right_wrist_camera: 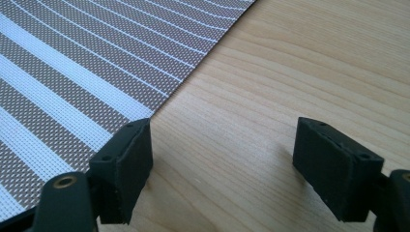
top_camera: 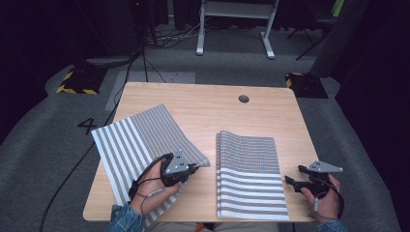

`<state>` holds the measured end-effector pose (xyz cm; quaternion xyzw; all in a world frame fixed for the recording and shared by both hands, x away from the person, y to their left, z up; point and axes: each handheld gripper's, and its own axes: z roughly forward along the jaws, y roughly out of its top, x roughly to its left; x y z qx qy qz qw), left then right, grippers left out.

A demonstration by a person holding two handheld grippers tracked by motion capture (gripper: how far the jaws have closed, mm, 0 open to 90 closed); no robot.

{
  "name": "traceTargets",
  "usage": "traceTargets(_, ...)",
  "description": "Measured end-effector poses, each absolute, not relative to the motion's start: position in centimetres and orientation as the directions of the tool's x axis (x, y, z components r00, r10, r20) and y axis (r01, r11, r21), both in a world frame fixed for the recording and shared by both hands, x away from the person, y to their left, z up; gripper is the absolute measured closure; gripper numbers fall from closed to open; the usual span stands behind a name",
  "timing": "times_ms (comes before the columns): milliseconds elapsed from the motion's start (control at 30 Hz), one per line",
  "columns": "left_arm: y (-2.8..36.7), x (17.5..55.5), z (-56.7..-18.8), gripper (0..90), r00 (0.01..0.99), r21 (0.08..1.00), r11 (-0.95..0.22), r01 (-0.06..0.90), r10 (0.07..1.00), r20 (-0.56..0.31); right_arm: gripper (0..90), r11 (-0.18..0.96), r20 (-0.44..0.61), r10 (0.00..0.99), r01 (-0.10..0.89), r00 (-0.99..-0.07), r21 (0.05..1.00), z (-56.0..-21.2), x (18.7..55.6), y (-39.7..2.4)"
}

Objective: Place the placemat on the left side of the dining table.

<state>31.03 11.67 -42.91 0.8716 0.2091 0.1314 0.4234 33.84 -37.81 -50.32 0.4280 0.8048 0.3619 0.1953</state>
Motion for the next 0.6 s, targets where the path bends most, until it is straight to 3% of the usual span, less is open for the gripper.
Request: traceTargets(600,11.8,25.8,-46.2,85.8,0.919,0.75,-0.595,0.29,0.392,-0.045,22.4,0.371,-0.004,0.83,0.548,-0.557,0.75,-50.3,33.8,-37.8)
